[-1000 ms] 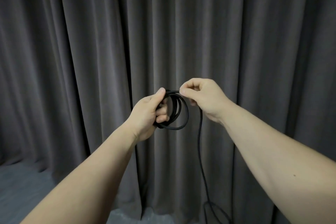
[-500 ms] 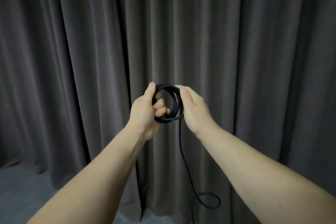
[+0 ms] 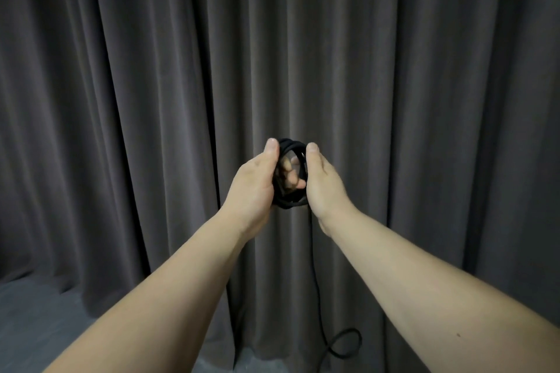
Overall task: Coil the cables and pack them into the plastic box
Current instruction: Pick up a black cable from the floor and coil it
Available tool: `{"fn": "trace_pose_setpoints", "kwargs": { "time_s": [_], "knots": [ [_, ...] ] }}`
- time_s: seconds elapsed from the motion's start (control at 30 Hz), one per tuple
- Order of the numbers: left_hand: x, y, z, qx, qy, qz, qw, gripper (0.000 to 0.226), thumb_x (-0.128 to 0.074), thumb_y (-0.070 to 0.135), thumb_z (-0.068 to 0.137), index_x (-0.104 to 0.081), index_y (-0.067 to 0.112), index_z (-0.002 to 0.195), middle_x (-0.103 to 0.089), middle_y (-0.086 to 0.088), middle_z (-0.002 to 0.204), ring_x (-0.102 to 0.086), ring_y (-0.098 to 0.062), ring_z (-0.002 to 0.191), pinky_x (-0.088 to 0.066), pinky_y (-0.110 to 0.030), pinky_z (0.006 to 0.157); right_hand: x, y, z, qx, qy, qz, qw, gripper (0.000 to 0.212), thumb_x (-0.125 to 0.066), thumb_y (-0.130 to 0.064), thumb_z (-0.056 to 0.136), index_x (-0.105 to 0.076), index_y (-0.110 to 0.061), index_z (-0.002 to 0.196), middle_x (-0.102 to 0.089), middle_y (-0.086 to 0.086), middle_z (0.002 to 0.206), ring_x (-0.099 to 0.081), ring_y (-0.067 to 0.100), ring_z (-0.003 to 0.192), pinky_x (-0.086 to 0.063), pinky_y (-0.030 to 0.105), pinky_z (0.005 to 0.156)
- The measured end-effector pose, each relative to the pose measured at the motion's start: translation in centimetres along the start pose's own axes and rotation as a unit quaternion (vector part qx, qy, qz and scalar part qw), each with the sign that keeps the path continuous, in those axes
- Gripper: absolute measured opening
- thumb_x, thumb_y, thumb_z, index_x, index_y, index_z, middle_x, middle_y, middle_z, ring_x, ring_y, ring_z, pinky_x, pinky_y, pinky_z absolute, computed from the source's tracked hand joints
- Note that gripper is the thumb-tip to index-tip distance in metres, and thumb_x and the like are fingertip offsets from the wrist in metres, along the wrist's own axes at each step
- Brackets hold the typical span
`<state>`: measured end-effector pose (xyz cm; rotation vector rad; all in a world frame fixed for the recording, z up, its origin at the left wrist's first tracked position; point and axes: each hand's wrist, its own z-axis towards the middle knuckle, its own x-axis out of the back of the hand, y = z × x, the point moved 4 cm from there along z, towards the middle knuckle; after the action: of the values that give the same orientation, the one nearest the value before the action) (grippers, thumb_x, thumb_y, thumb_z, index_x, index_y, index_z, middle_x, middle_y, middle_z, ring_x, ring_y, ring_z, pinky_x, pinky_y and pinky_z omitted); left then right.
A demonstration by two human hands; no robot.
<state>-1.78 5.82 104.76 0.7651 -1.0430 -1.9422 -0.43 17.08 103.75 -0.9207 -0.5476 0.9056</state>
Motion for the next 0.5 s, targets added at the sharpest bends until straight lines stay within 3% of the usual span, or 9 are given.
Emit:
{"fn": "trace_pose_setpoints", "kwargs": {
  "time_s": [0.13, 0.2, 0.3, 0.4, 0.5],
  "knots": [
    [0.5, -0.3, -0.2, -0.036, -0.004, 0.1, 0.994, 0.049, -0.048, 0.064, 0.089, -0.072, 0.024, 0.073, -0.057, 0.01, 0.064, -0.051, -0.011, 0.063, -0.039, -0.028, 0.069, 0.9, -0.5, -0.2, 0.05, 0.062, -0.112, 0.991, 0.051, -0.024, -0.05, 0.1, -0.06, -0.015, 0.091, -0.063, -0.002, 0.084, -0.059, 0.019, 0.087, -0.044, 0.033, 0.077],
    [0.3, -0.4, -0.4, -0.046, -0.019, 0.104, 0.993, 0.032, -0.058, 0.049, 0.086, -0.072, 0.023, 0.074, -0.055, 0.01, 0.06, -0.051, -0.009, 0.06, -0.039, -0.027, 0.066, 0.9, 0.0, -0.2, 0.057, 0.066, -0.116, 0.99, 0.052, -0.025, -0.051, 0.099, -0.06, -0.014, 0.086, -0.062, -0.001, 0.077, -0.058, 0.021, 0.082, -0.043, 0.032, 0.073],
    [-0.2, -0.5, -0.7, -0.06, -0.054, 0.064, 0.995, 0.023, -0.068, 0.017, 0.086, -0.07, 0.024, 0.064, -0.059, 0.008, 0.057, -0.055, -0.006, 0.057, -0.044, -0.023, 0.064, 0.5, 1.3, 0.0, 0.036, 0.074, -0.081, 0.993, 0.058, -0.025, -0.059, 0.096, -0.063, -0.016, 0.084, -0.066, 0.002, 0.077, -0.063, 0.022, 0.08, -0.05, 0.037, 0.076],
    [-0.2, -1.0, -0.9, -0.072, -0.088, -0.002, 0.994, 0.011, -0.064, 0.015, 0.08, -0.071, 0.021, 0.073, -0.061, -0.002, 0.065, -0.055, -0.011, 0.062, -0.045, -0.023, 0.063, 0.3, 2.2, 0.4, -0.002, 0.1, 0.008, 0.995, 0.063, -0.027, -0.073, 0.081, -0.058, -0.02, 0.07, -0.058, 0.003, 0.06, -0.058, 0.024, 0.064, -0.051, 0.042, 0.071],
    [-0.3, -1.3, -0.8, -0.071, -0.086, -0.039, 0.993, 0.011, -0.065, 0.019, 0.077, -0.063, 0.01, 0.083, -0.061, -0.005, 0.069, -0.056, -0.015, 0.066, -0.047, -0.029, 0.061, 0.0, 2.7, 0.6, -0.062, 0.076, 0.102, 0.99, 0.054, -0.033, -0.066, 0.09, -0.052, -0.02, 0.068, -0.05, -0.003, 0.051, -0.049, 0.017, 0.054, -0.045, 0.032, 0.056]
  ]
}}
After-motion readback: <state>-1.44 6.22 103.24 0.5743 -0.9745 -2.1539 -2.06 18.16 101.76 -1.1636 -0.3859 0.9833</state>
